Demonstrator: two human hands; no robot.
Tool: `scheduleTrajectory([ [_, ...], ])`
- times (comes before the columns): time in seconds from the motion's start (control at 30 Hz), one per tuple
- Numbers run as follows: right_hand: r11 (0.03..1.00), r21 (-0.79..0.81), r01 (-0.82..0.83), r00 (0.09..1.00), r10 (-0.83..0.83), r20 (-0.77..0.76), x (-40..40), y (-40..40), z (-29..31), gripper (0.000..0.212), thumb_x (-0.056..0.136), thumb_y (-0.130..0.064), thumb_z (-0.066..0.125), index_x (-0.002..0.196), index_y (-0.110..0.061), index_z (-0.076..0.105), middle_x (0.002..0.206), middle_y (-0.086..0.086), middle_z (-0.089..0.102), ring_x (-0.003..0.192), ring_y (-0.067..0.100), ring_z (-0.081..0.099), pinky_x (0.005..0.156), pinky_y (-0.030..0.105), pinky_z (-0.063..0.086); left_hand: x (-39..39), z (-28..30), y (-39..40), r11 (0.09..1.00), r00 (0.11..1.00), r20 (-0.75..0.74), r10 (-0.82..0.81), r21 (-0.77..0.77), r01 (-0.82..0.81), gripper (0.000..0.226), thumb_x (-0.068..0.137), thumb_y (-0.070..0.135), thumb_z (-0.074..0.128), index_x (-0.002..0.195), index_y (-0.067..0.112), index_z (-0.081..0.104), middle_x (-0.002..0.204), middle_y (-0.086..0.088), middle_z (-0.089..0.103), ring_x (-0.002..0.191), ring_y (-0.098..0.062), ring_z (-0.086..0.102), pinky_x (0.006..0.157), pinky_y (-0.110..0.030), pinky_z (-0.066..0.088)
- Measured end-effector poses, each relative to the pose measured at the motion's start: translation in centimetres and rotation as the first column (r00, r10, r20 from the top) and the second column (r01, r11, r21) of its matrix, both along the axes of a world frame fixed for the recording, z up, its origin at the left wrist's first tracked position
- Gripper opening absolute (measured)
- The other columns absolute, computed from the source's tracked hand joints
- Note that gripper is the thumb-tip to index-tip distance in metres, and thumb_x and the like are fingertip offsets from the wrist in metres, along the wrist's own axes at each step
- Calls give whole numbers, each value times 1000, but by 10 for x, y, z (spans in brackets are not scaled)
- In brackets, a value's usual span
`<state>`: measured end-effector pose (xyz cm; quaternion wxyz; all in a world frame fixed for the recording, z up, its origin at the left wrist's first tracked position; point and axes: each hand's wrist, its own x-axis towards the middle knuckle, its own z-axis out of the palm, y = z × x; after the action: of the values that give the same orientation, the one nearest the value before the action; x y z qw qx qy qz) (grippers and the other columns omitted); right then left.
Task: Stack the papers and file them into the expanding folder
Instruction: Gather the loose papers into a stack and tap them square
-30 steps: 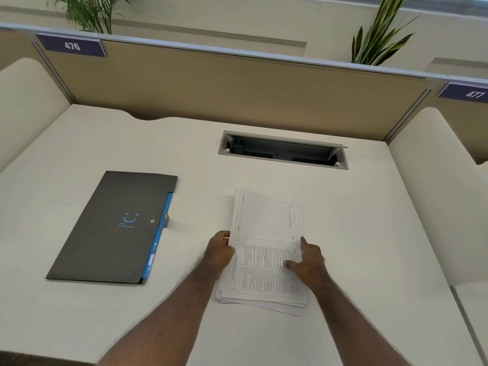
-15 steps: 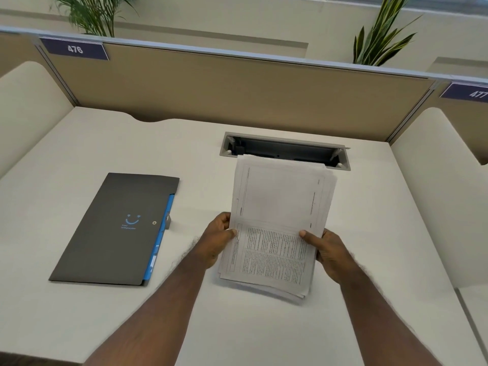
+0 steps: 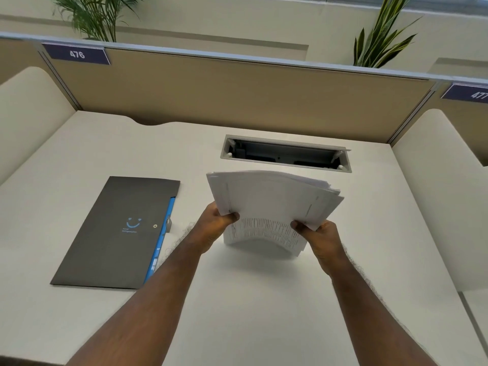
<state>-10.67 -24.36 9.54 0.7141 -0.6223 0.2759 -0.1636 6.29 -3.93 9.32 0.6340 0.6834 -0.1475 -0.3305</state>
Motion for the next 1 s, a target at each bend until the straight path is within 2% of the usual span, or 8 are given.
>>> scheduleTrajectory([
  [0.07, 1000, 3, -13, 1000, 13, 25, 1, 0, 4, 25, 69, -12, 83, 93, -15, 76, 97, 4, 77, 93, 20, 70, 83, 37, 56, -2, 2, 0, 1000, 1000, -10, 7, -10, -8, 46, 74, 16, 70, 119, 17, 64, 115, -5, 70, 112, -25, 61, 96, -40, 49],
  [0.2, 999, -19, -35, 999, 36, 32, 5, -3, 11, 33, 64, -8, 87, 93, -18, 74, 95, 0, 77, 89, 13, 70, 82, 36, 56, -2, 10, -4, 997, 1000, -3, 20, -76, -20, 45, 68, 23, 77, 111, 22, 66, 109, -4, 73, 104, -22, 65, 86, -34, 52],
  [0.37, 999, -37, -28, 999, 29, 42, 13, -1, 12, 36, 63, -15, 85, 96, -24, 74, 101, 3, 76, 96, 19, 70, 84, 40, 56, -3, 16, -13, 996, 999, 5, 37, -81, -37, 42, 66, 31, 79, 107, 27, 68, 106, -4, 73, 102, -25, 65, 83, -37, 53],
  [0.53, 1000, -14, 12, 997, -11, 73, 14, 7, 13, 36, 65, -16, 84, 99, -21, 73, 101, 2, 76, 95, 15, 70, 83, 34, 55, -8, 19, -18, 992, 996, -4, 88, -94, -88, 40, 68, 34, 78, 106, 27, 68, 101, 1, 74, 92, -13, 68, 72, -25, 51],
  [0.63, 1000, -8, 24, 997, -24, 74, 15, 9, 15, 33, 67, -16, 84, 98, -21, 74, 101, 2, 76, 97, 16, 70, 85, 36, 55, -10, 22, -20, 986, 992, 6, 125, -115, -123, 37, 70, 35, 76, 105, 29, 68, 101, 0, 73, 95, -18, 67, 71, -27, 51],
  [0.83, 997, -63, 40, 995, -34, 90, 15, 6, 28, 23, 71, -14, 83, 90, -24, 75, 90, -5, 77, 85, 10, 72, 72, 29, 56, -6, 30, -20, 984, 992, 61, 110, -144, -100, 31, 73, 34, 72, 104, 32, 67, 101, 3, 72, 95, -19, 66, 72, -29, 53],
  [1.0, 998, -52, 26, 999, -24, 47, 6, 8, 18, 24, 67, -19, 83, 89, -27, 77, 96, -2, 77, 92, 13, 71, 85, 39, 56, -10, 16, -14, 991, 997, 43, 62, -125, -56, 47, 71, 39, 77, 113, 20, 68, 106, -3, 73, 101, -23, 67, 78, -33, 52],
])
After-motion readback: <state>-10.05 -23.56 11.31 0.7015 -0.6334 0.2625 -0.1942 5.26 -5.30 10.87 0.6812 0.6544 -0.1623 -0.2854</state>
